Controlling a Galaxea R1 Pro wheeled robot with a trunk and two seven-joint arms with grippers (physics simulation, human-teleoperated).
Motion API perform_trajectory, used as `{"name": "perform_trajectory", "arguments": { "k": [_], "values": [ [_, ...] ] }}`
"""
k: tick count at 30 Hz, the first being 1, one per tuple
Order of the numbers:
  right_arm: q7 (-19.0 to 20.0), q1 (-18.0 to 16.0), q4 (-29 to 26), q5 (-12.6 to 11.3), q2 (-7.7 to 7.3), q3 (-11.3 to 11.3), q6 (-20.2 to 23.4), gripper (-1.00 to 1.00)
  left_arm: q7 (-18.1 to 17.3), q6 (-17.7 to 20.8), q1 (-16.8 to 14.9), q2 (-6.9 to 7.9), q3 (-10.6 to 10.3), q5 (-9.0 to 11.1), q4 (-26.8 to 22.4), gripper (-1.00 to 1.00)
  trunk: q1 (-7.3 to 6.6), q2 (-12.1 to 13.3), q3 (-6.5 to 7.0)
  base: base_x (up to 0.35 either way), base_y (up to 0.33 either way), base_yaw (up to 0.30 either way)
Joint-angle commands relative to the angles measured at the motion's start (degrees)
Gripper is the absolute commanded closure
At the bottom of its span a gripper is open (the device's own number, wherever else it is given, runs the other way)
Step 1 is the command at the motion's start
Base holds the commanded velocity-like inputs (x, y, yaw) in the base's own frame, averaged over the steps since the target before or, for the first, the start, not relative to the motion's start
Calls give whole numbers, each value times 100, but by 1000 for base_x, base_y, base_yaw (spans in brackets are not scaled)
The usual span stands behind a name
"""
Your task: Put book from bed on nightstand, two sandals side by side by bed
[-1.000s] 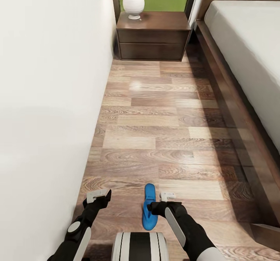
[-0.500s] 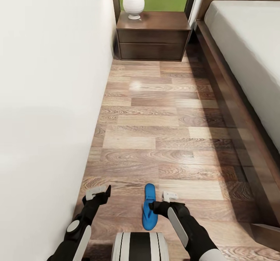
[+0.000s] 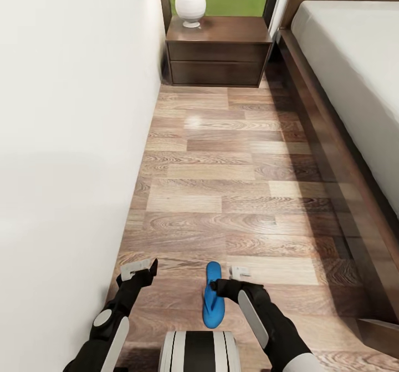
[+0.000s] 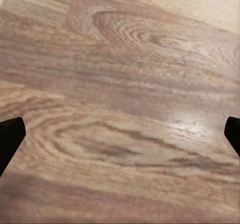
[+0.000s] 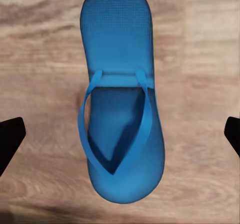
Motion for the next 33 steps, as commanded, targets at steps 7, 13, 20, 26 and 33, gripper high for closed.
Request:
{"name": "perform_trajectory", "arguments": {
  "k": [7, 13, 20, 26, 33],
  "values": [
    [-41, -2, -234, -59, -2, 29, 17, -100, 3, 46, 0, -1, 1, 57, -14, -100, -1, -1, -4, 0, 0, 0],
    [547, -2, -509, -18, -1, 56, 43, -100, 4, 47, 0, -1, -1, 57, -18, -100, -1, -1, -4, 0, 0, 0],
    [657, -2, -506, 0, 1, 65, 52, -100, 4, 47, 0, -3, -2, 57, -18, -100, -1, -1, -4, 0, 0, 0],
    [646, -2, -499, 6, -1, 65, 40, -100, 4, 47, 0, -2, -116, 57, -18, -100, -1, -1, -4, 0, 0, 0],
    [630, -2, -497, 11, -1, 65, 28, -100, 4, 47, 0, 1, -212, 57, -21, -100, -1, -1, -4, 41, 0, 0]
  ]
}}
